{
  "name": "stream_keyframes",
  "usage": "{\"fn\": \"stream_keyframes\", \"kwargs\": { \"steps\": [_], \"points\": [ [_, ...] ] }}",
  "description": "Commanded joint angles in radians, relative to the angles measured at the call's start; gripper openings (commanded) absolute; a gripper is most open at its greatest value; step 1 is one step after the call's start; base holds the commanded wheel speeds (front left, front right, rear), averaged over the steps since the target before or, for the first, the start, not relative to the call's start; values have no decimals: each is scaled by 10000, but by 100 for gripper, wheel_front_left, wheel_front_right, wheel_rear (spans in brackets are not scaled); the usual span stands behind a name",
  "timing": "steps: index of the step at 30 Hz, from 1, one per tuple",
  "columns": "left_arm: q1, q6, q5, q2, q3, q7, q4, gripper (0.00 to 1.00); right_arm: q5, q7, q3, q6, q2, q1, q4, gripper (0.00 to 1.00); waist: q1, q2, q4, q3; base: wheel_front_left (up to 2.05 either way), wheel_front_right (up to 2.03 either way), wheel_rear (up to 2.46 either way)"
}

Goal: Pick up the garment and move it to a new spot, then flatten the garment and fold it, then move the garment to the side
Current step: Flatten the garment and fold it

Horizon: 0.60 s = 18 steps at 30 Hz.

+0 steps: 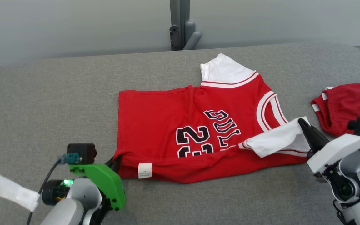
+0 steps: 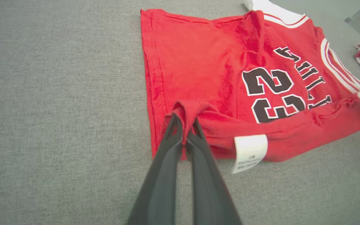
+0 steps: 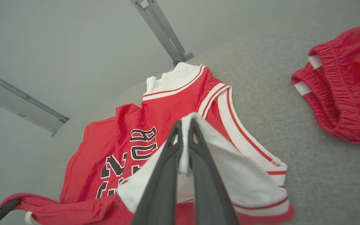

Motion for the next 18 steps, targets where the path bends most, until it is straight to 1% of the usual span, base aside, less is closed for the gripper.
{"fn": "stream_keyframes", "kwargs": {
  "steps": [1,5,6,9,14,18],
  "points": [
    [-315,-81,-18,-16,-67,142,288,0,-113,62,-3,1,79,-253,179,0,1,55,107,3,0,0,0],
    [-1578,-348,-190,-479,-216,684,2164,0,-678,399,208,2,436,-1280,1497,0,1,55,198,33,0,0,0],
    [-2137,-534,-296,-685,-292,881,3096,0,-1005,416,368,1,567,-1751,2152,0,1,55,231,43,0,0,0],
    [-2832,-915,-344,-1079,-503,1122,4278,0,-1539,322,578,1,657,-2341,3167,0,1,55,252,34,0,0,0],
    [-3639,-1395,-367,-1563,-732,1115,5779,0,-2293,-23,998,1,695,-3050,4452,0,1,55,265,48,0,0,0],
    [-4051,-1565,-246,-1796,-837,922,6673,0,-2679,-642,1138,1,740,-3424,5159,0,1,55,180,59,0,0,0]
  ]
}}
